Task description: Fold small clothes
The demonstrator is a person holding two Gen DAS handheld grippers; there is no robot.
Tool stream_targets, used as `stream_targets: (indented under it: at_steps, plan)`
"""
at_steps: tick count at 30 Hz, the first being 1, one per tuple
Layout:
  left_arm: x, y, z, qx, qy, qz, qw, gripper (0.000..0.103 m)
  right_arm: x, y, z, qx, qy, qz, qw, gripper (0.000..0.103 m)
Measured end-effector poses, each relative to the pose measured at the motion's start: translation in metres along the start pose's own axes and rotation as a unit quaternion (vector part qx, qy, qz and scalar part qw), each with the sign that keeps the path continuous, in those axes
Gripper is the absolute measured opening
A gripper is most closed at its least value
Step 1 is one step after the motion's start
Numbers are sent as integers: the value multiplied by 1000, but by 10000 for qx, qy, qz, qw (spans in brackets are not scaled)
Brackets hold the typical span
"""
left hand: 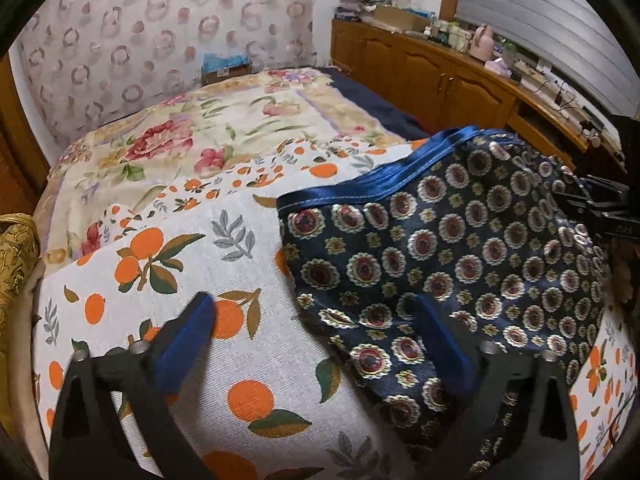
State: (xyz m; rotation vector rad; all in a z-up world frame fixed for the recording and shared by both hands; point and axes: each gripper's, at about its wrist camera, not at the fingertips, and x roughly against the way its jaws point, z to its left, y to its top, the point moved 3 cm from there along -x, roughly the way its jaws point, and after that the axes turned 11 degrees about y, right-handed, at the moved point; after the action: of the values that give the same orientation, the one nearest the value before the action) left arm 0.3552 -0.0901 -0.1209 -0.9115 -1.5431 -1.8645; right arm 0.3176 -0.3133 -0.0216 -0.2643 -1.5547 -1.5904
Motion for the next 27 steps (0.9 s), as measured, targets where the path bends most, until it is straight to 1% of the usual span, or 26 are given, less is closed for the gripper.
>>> stream_targets:
  at_steps: [5,12,13,15,16,17,18,19,20,21,22,23,24,25,26,27]
  plan:
    - [-1,1,2,5,-5,3,10000,103,-6,4,5,68,73,47,9999,69]
    - [-2,1,2,0,-29,34,10000,103,-10,2,10,190,15,91,9998,69]
    - [-2,2,3,26,-111,31,9999,103,-9,0,12,195,6,90,9998,69]
    - [0,2,3,79,-291,-23,9995,97,-10,0,12,201,-1,94,9998,69]
    - [2,3,4,120,-372,-60,9992,87,-10,0,13,203,-3,94,9998,69]
    - [4,3,4,134,-434,-83,9989,72,-11,0,12,205,-4,94,9997,69]
    - [6,4,3,152,-518,-85,9985,65,-10,0,13,208,2,94,9997,68]
    - [7,4,4,211,-682,-55,9974,48,-11,0,14,226,23,95,9997,62]
    - [7,5,3,276,-871,-4,9958,36,-11,-1,16,264,84,88,9996,56]
    - [8,5,2,324,-964,38,9948,35,-11,-1,17,302,112,91,9994,54]
    - [7,6,1,338,-1013,57,9943,30,-11,-2,19,341,139,96,9993,46]
    - [7,6,-1,338,-1052,63,9939,23,-11,-2,20,357,197,93,9991,37]
    - [7,6,-2,365,-1129,72,9929,18,-10,-3,20,293,255,77,9992,31]
    - [9,7,-2,412,-1264,65,9911,9,-9,-4,21,222,349,65,9991,20]
    - [12,7,-4,430,-1315,42,9904,7,-9,-5,24,191,452,57,9988,18]
    - [16,8,-5,447,-1338,-25,9900,7,-8,-7,27,236,404,33,9989,16]
